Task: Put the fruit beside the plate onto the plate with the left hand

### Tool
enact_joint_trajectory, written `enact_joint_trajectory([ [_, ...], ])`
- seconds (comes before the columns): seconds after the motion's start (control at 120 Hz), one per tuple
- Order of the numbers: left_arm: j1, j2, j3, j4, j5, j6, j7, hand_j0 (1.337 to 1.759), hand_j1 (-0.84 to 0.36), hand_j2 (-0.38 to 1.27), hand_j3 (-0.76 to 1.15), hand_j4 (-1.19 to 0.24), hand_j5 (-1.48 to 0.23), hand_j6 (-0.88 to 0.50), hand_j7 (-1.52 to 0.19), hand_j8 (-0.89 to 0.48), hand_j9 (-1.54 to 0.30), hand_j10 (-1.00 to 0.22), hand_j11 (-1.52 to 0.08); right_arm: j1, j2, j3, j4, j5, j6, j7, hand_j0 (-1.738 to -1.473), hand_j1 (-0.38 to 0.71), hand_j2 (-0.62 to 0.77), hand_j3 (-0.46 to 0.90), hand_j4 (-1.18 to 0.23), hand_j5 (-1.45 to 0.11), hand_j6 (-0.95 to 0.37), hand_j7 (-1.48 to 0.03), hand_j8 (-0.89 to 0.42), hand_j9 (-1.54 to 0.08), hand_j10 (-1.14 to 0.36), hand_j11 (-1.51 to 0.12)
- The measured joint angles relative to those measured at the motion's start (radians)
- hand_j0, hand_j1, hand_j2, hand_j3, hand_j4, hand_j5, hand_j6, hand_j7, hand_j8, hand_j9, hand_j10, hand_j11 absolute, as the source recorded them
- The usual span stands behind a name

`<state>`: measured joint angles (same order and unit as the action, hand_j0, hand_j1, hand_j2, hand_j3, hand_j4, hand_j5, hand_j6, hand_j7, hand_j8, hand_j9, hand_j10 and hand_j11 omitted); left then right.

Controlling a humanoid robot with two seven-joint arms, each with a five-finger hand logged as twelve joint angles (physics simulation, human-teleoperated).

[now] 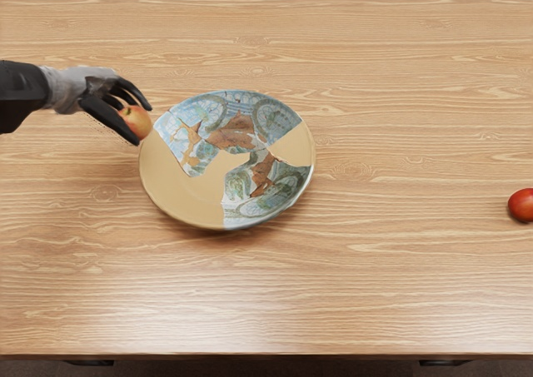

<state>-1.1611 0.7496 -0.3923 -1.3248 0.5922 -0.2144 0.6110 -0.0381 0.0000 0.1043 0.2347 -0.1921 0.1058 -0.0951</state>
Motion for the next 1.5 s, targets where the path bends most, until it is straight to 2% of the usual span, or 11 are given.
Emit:
enact_joint_trajectory([
  [0.058, 0.003, -0.027, -0.010, 0.000, -0.006, -0.015, 0.000, 1.658, -0.32, 0.46, 0.00, -0.61, -0.81, -0.47, -0.80, -0.50, -0.80, -0.61, -0.80, 0.000, 0.000, 0.000, 0.000, 0.000, 0.000, 0.000, -1.658, -0.33, 0.00, 0.00, -0.02, -0.02, -0.02, -0.02, -0.02, -0.02, -0.02, -0.02],
  [0.075, 0.005, -0.035, -0.011, 0.000, -0.005, -0.018, 0.000, 1.658, -0.30, 0.36, 0.00, -0.61, -0.80, -0.47, -0.80, -0.51, -0.80, -0.61, -0.80, 0.000, 0.000, 0.000, 0.000, 0.000, 0.000, 0.000, -1.658, -0.33, 0.00, 0.00, -0.02, -0.02, -0.02, -0.02, -0.02, -0.02, -0.02, -0.02],
  [0.175, 0.012, -0.109, -0.010, 0.001, -0.003, -0.030, 0.000, 1.657, -0.29, 0.27, 0.00, -0.61, -0.81, -0.44, -0.80, -0.48, -0.80, -0.61, -0.80, 0.000, 0.000, 0.000, 0.000, 0.000, 0.000, 0.000, -1.658, -0.33, 0.00, 0.00, -0.02, -0.02, -0.02, -0.02, -0.02, -0.02, -0.02, -0.02],
  [0.308, 0.016, -0.214, 0.029, 0.001, -0.005, -0.033, 0.000, 1.658, -0.35, 0.44, 0.00, -0.60, -0.82, -0.42, -0.79, -0.44, -0.79, -0.61, -0.79, 0.000, 0.000, 0.000, 0.000, 0.000, 0.000, 0.000, -1.658, -0.33, 0.00, 0.00, -0.02, -0.02, -0.02, -0.02, -0.02, -0.02, -0.02, -0.02],
  [0.442, 0.019, -0.226, 0.038, 0.002, -0.008, -0.031, 0.000, 1.658, -0.09, 0.24, 0.00, -0.37, -0.51, -0.28, -0.49, -0.28, -0.49, -0.38, -0.49, 0.000, 0.000, 0.000, 0.000, 0.000, 0.000, 0.000, -1.658, -0.33, 0.00, 0.00, -0.02, -0.02, -0.02, -0.02, -0.02, -0.02, -0.02, -0.02],
  [0.508, 0.020, -0.196, 0.026, 0.001, -0.022, -0.053, 0.000, 1.658, 0.03, 0.18, 0.00, -0.27, -0.37, -0.20, -0.36, -0.21, -0.36, -0.28, -0.36, 0.000, 0.000, 0.000, 0.000, 0.000, 0.000, 0.000, -1.658, -0.33, 0.00, 0.00, -0.02, -0.02, -0.02, -0.02, -0.02, -0.02, -0.02, -0.02],
  [0.583, 0.021, -0.110, -0.012, 0.001, -0.086, -0.188, 0.000, 1.658, 0.13, 0.12, 0.00, -0.19, -0.26, -0.14, -0.25, -0.15, -0.25, -0.19, -0.25, 0.000, 0.000, 0.000, 0.000, 0.000, 0.000, 0.000, -1.658, -0.33, 0.00, 0.00, -0.02, -0.02, -0.02, -0.02, -0.02, -0.02, -0.02, -0.02],
  [0.775, 0.021, 0.024, -0.073, 0.004, -0.289, -0.364, 0.000, 1.658, 0.26, 0.05, 0.00, -0.08, -0.11, -0.06, -0.11, -0.06, -0.11, -0.08, -0.11, 0.000, 0.000, 0.000, 0.000, 0.000, 0.000, 0.000, -1.658, -0.33, 0.00, 0.00, -0.02, -0.02, -0.02, -0.02, -0.02, -0.02, -0.02, -0.02],
  [1.075, 0.116, 0.168, -0.082, 0.145, -0.564, -0.395, 0.000, 1.658, 0.32, 0.01, 0.00, -0.02, -0.03, -0.02, -0.03, -0.02, -0.03, -0.02, -0.03, 0.000, 0.000, 0.000, 0.000, 0.000, 0.000, 0.000, -1.658, -0.33, 0.00, 0.00, -0.02, -0.02, -0.02, -0.02, -0.02, -0.02, -0.02, -0.02],
  [1.267, 0.166, 0.284, -0.079, 0.196, -0.605, -0.397, 0.000, 1.658, 0.34, 0.00, 0.00, -0.01, -0.01, -0.01, -0.01, -0.01, -0.01, -0.01, -0.01, 0.000, 0.000, 0.000, 0.000, 0.000, 0.000, 0.000, -1.658, -0.33, 0.00, 0.00, -0.02, -0.02, -0.02, -0.02, -0.02, -0.02, -0.02, -0.02],
  [1.5, 0.167, 0.286, -0.078, 0.207, -0.614, -0.398, 0.000, 1.658, 0.34, 0.00, 0.00, 0.00, 0.00, 0.00, 0.00, 0.00, 0.00, 0.00, 0.00, 0.000, 0.000, 0.000, 0.000, 0.000, 0.000, 0.000, -1.658, -0.33, 0.00, 0.00, -0.02, -0.02, -0.02, -0.02, -0.02, -0.02, -0.02, -0.02],
])
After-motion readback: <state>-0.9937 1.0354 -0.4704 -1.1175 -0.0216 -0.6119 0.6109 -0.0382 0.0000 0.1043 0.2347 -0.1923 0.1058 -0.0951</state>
